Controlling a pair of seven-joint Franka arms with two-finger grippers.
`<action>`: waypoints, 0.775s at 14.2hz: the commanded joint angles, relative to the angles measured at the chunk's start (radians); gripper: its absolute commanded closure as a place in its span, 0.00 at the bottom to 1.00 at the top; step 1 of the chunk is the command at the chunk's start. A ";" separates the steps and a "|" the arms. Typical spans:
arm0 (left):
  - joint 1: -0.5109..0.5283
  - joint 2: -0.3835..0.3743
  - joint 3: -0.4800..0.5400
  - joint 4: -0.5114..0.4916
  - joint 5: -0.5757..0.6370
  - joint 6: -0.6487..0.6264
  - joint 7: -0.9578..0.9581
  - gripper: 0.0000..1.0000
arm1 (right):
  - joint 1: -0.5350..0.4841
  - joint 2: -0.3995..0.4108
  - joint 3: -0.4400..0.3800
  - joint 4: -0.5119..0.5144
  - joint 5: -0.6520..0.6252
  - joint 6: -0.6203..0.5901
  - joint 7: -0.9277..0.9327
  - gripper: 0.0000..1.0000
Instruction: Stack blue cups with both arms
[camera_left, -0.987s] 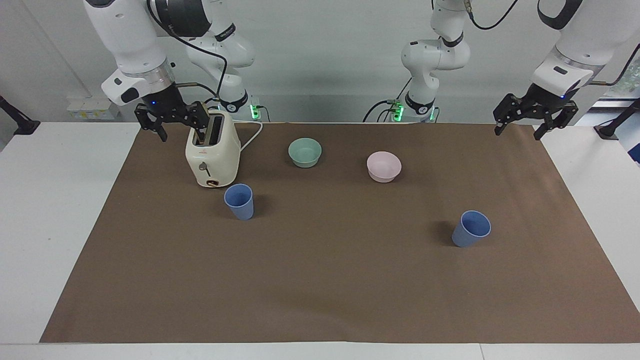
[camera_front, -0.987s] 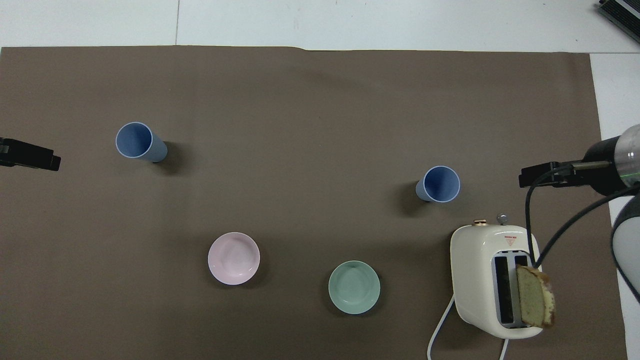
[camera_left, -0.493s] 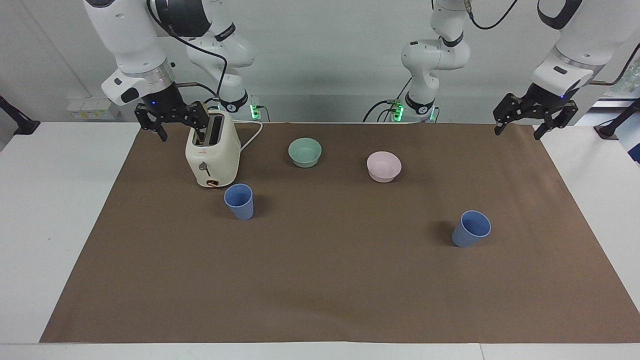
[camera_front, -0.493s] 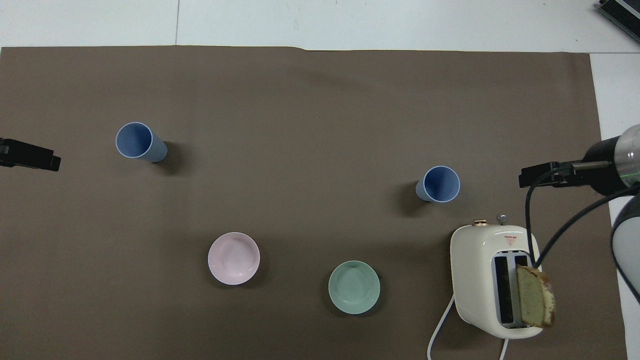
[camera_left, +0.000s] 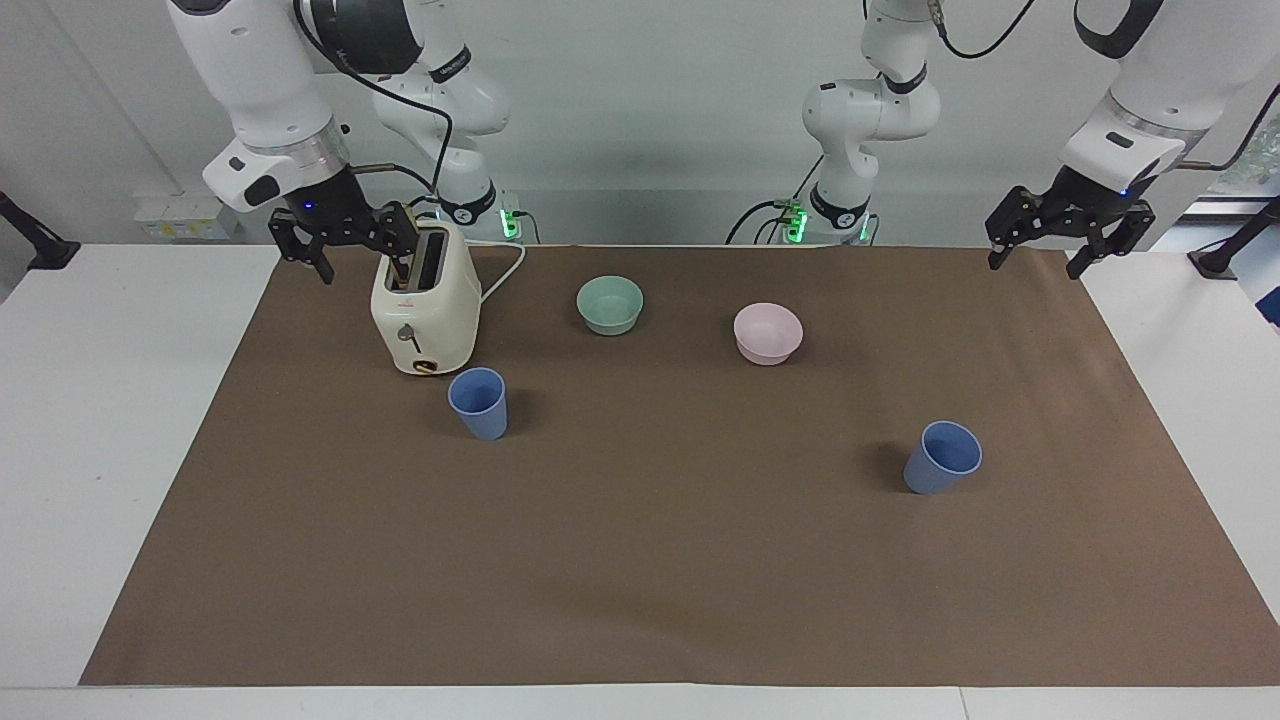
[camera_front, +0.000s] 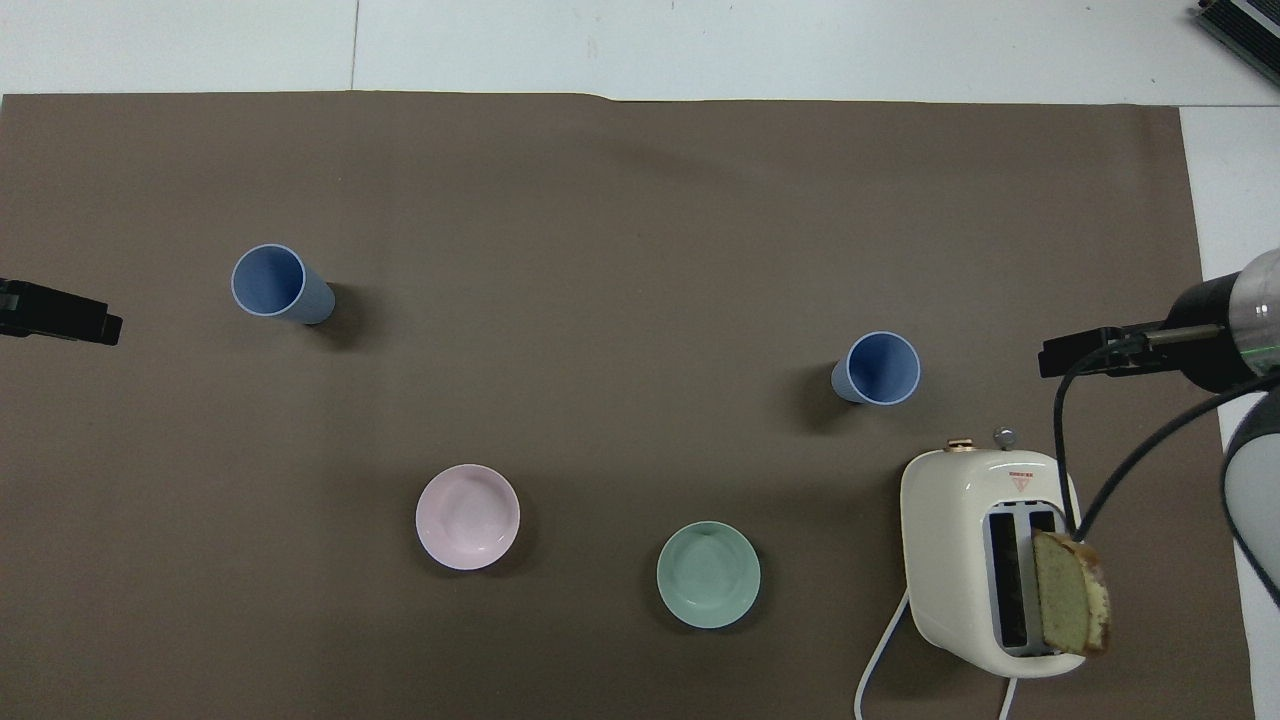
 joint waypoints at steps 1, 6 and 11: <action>-0.003 -0.031 -0.002 -0.035 0.003 0.008 -0.014 0.00 | -0.013 -0.016 0.006 -0.019 -0.023 0.006 -0.031 0.00; -0.003 -0.031 -0.002 -0.037 0.003 0.012 -0.014 0.00 | -0.013 -0.016 0.005 -0.019 -0.023 0.006 -0.031 0.00; -0.003 -0.029 -0.002 -0.057 0.002 0.044 -0.014 0.00 | -0.013 -0.016 0.006 -0.019 -0.023 0.005 -0.031 0.00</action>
